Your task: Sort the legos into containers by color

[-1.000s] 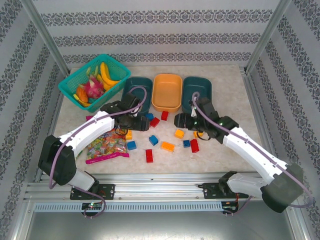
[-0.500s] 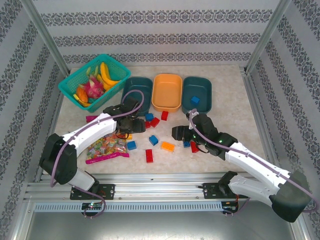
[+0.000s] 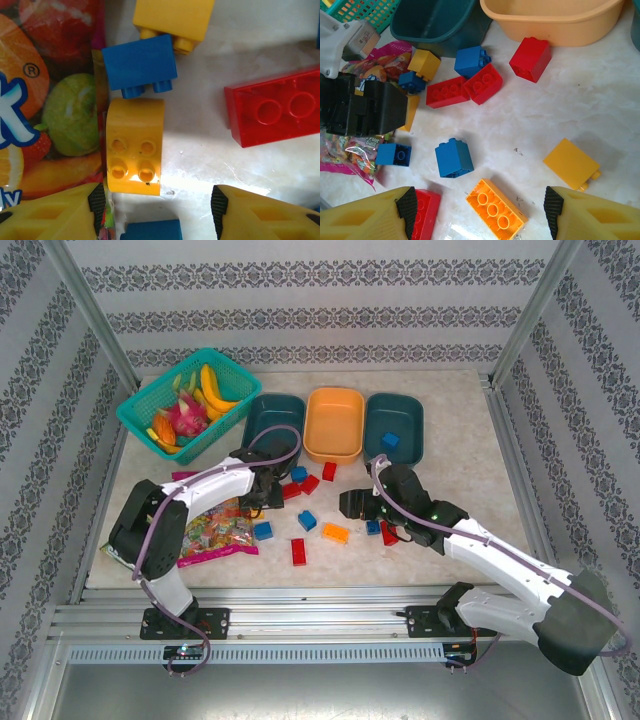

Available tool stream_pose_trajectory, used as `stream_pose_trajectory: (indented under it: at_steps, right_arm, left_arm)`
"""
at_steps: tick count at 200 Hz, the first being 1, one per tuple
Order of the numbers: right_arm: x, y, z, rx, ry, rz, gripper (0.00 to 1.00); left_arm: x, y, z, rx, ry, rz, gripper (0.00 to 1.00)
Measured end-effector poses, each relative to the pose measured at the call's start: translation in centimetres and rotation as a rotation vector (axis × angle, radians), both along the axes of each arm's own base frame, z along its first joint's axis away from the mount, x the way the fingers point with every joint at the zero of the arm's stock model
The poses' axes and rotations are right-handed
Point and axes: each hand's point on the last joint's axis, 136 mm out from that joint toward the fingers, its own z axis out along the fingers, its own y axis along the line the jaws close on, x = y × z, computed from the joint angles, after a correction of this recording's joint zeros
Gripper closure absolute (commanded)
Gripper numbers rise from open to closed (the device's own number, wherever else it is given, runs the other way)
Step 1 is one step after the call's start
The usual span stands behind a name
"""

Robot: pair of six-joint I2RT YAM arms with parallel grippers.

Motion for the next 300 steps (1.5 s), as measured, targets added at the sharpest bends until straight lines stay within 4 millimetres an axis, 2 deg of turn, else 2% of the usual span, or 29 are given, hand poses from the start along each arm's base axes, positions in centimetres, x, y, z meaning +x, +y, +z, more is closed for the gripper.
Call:
stream_pose_trajectory:
  at_steps: [85, 115, 127, 143, 215, 230, 250, 282, 300]
  right_arm:
    - [-0.1, -0.1, 0.6, 0.013, -0.012, 0.002, 0.3]
    - [-0.1, 0.0, 0.6, 0.015, -0.011, 0.004, 0.3]
    - [-0.1, 0.0, 0.6, 0.015, -0.011, 0.004, 0.3]
    - [-0.1, 0.0, 0.5, 0.015, -0.01, 0.003, 0.3]
    - [0.1, -0.1, -0.1, 0.008, 0.011, -0.006, 0.3]
    - [0.1, -0.1, -0.1, 0.009, 0.012, -0.007, 0.3]
    - [0.2, 0.0, 0.2, 0.013, 0.007, -0.006, 0.3]
    - [0.3, 0.1, 0.8, 0.028, -0.012, -0.006, 0.3]
    - [0.5, 0.3, 1.8, 0.045, -0.033, -0.006, 0.3]
  left_arm:
    - [-0.1, 0.8, -2.6, 0.064, 0.064, -0.014, 0.38]
    - [0.3, 0.3, -3.0, 0.04, 0.068, -0.021, 0.43]
    - [0.4, 0.0, -3.2, 0.025, 0.067, -0.028, 0.49]
    - [0.6, -0.6, -3.2, 0.0, 0.063, -0.035, 0.54]
    - [0.8, -1.2, -3.8, -0.025, 0.07, -0.063, 0.53]
    - [0.9, -1.3, -3.7, -0.026, 0.067, -0.067, 0.58]
    - [1.0, -1.4, -3.7, -0.031, 0.063, -0.07, 0.69]
    - [1.1, -1.2, -3.3, -0.021, 0.05, -0.073, 0.72]
    - [1.2, -1.0, -2.2, -0.02, 0.028, -0.071, 0.74]
